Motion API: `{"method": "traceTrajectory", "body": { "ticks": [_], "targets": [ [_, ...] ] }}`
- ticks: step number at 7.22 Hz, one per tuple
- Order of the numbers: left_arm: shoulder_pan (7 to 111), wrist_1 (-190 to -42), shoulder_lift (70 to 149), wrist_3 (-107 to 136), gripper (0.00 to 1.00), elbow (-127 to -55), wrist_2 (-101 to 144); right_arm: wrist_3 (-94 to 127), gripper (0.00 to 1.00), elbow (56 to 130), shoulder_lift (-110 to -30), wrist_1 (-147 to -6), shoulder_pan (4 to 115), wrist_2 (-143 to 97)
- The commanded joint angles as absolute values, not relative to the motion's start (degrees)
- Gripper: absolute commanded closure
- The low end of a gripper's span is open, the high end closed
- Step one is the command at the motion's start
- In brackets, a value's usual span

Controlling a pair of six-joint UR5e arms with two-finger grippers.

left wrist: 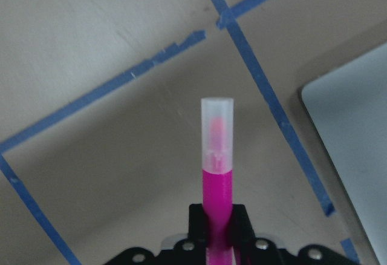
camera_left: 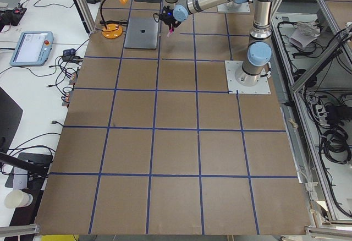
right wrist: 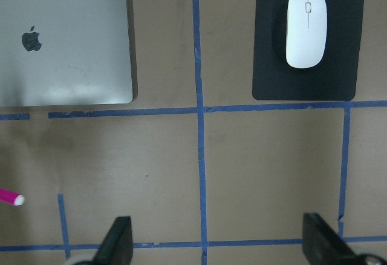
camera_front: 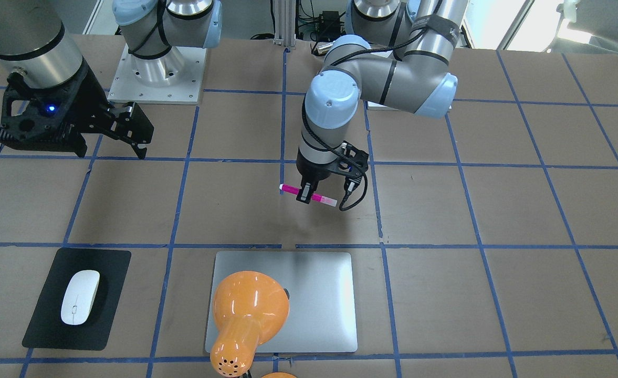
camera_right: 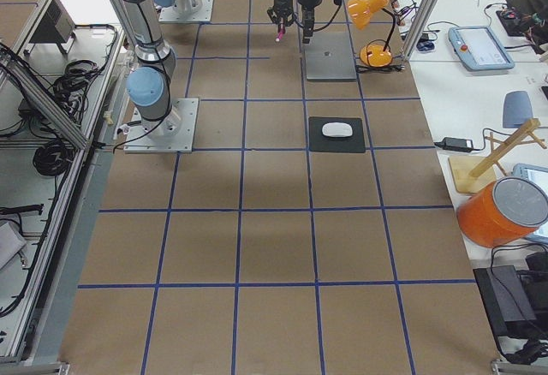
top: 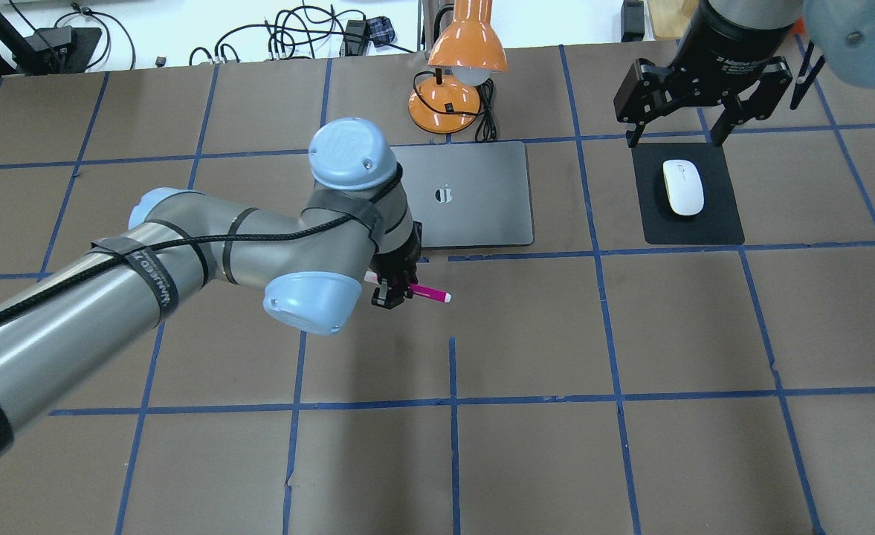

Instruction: Place pen and mouse around notebook

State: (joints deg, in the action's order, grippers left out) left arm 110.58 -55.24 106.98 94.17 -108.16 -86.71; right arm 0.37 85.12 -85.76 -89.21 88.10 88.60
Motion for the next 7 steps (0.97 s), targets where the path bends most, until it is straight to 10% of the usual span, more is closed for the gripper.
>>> {"method": "traceTrajectory", "body": {
  "ticks": [1,4,5,6,7],
  "targets": [
    [113.6,-54.6,111.3,104.4,1.0,-107.8,-86.7,1.3,0.0,83.1,-84.5,-88.6,88.4,88.6],
    [115.3,-50.1,114.7,105.5,1.0,-107.4,-86.9,0.6,0.0,78.8,-81.8,-87.6,88.4,90.2],
    [115.3,-50.4,114.3,104.5,0.24,-107.8,-87.0,0.7,0.0,79.3,-81.7,-87.5,88.4,89.8],
    [115.2,-50.1,114.0,104.5,0.0,-108.0,-86.5,0.6,0.0,79.4,-81.6,-87.5,88.4,90.3],
    [114.9,-50.2,112.6,104.2,0.0,-107.5,-86.7,0.7,0.0,79.4,-81.7,-87.4,88.4,90.4]
  ]
}}
